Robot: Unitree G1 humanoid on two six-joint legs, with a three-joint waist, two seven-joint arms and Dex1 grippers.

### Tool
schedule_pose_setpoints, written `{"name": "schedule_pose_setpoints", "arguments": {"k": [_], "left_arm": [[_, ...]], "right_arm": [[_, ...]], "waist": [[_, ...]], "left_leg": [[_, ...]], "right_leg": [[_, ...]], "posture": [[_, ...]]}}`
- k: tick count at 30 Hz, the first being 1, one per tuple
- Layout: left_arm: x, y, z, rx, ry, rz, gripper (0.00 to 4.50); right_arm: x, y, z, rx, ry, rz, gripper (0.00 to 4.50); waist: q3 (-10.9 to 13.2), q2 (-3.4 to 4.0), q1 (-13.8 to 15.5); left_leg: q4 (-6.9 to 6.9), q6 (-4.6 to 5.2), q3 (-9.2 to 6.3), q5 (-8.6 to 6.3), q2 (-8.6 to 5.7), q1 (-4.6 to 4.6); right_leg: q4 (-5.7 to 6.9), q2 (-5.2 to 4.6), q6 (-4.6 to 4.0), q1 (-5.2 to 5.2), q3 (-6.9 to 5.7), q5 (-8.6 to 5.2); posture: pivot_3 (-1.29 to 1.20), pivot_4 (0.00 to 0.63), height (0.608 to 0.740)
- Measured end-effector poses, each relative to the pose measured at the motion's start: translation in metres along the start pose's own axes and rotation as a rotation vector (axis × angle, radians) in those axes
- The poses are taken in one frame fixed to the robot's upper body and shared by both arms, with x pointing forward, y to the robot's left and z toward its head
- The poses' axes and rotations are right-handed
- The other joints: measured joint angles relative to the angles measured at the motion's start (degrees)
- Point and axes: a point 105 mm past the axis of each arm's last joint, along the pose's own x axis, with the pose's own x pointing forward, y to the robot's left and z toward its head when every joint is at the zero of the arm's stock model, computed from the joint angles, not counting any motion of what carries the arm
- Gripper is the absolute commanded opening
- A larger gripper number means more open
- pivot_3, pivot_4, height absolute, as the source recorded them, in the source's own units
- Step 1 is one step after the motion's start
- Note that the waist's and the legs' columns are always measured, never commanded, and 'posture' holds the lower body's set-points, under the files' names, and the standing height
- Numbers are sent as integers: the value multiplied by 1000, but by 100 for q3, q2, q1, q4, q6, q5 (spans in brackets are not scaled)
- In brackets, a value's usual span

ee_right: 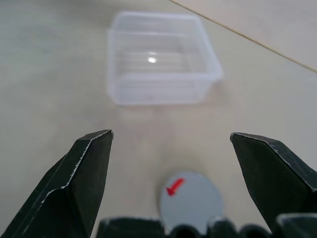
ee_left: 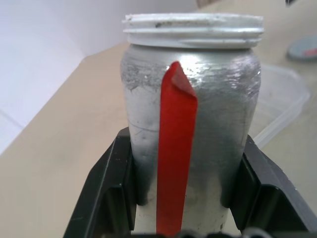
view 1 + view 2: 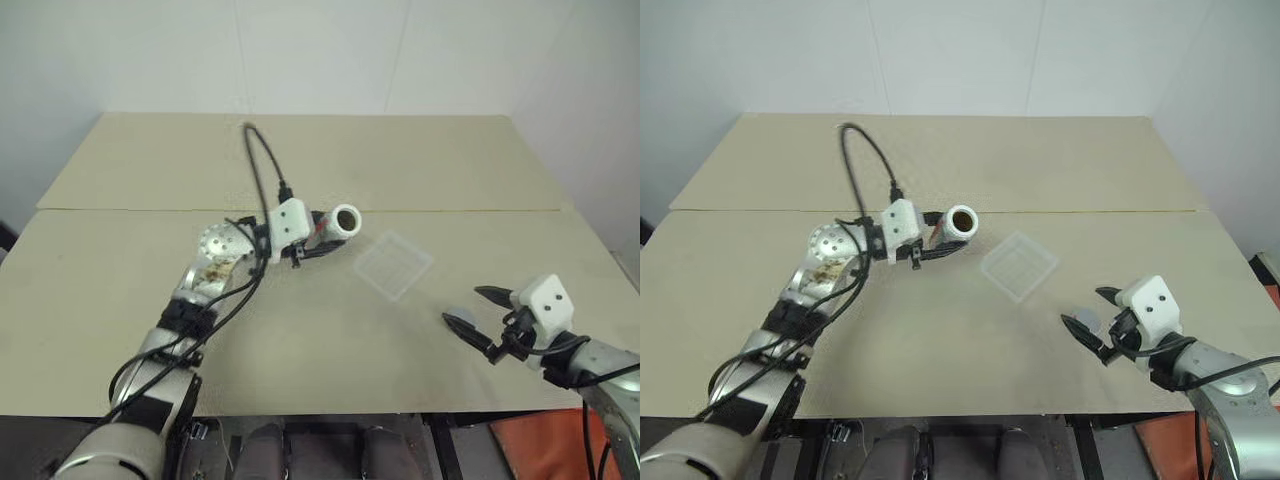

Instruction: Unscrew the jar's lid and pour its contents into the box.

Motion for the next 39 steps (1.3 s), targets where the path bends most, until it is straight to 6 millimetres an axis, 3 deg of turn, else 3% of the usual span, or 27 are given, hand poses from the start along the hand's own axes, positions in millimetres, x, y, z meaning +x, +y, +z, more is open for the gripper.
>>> {"name": "schedule_pose_setpoints", "arguments": {"k": [6, 12, 18, 23, 28, 34, 39], "left_arm": [[24, 14, -2, 216, 90, -51, 1997], [44, 23, 4, 424, 148, -27, 1997], [67, 33, 25, 893, 177, 3, 1997], [80, 27, 30, 1195, 145, -12, 1997], [86, 9, 19, 1448, 92, -81, 1997], [86, 16, 24, 1567, 70, -60, 1997], [87, 19, 26, 1604, 74, -44, 1997]], "right_arm": [[-3, 9, 13, -7, -13, 4, 4471], [-7, 17, 7, 13, 25, -8, 4471], [-8, 18, 4, 37, 34, -38, 4471], [-8, 21, 6, 40, 31, -42, 4471], [-8, 23, 7, 51, 21, -49, 4471], [-8, 24, 10, 75, -5, -55, 4471], [-9, 26, 12, 75, -8, -51, 4471]], "waist": [[3, -5, -1], [8, -13, 18], [15, -25, 50], [18, -30, 56], [21, -36, 60], [21, -35, 95], [21, -35, 115]], "left_leg": [[0, 1, -2, -1, -1, -8], [2, 1, -5, -1, -3, -14], [2, 1, -5, -1, -6, -15], [1, 1, -5, -1, -6, -18], [2, 1, -4, -1, -6, -26], [22, -1, 1, 1, -7, -92], [34, 0, 7, 1, -8, -98]], "right_leg": [[-4, -2, 2, -4, -2, 0], [-4, -4, 6, -6, -4, 0], [-4, -6, 11, -7, -3, -1], [-4, -6, 13, -11, -2, -1], [-1, -7, 13, -20, -2, -1], [26, -8, 12, -97, 3, -1], [26, -10, 13, -98, 2, 0]], "posture": [[0, 150, 740], [0, 150, 740], [0, 150, 740], [0, 150, 740], [0, 150, 740], [0, 150, 740], [0, 150, 740]]}}
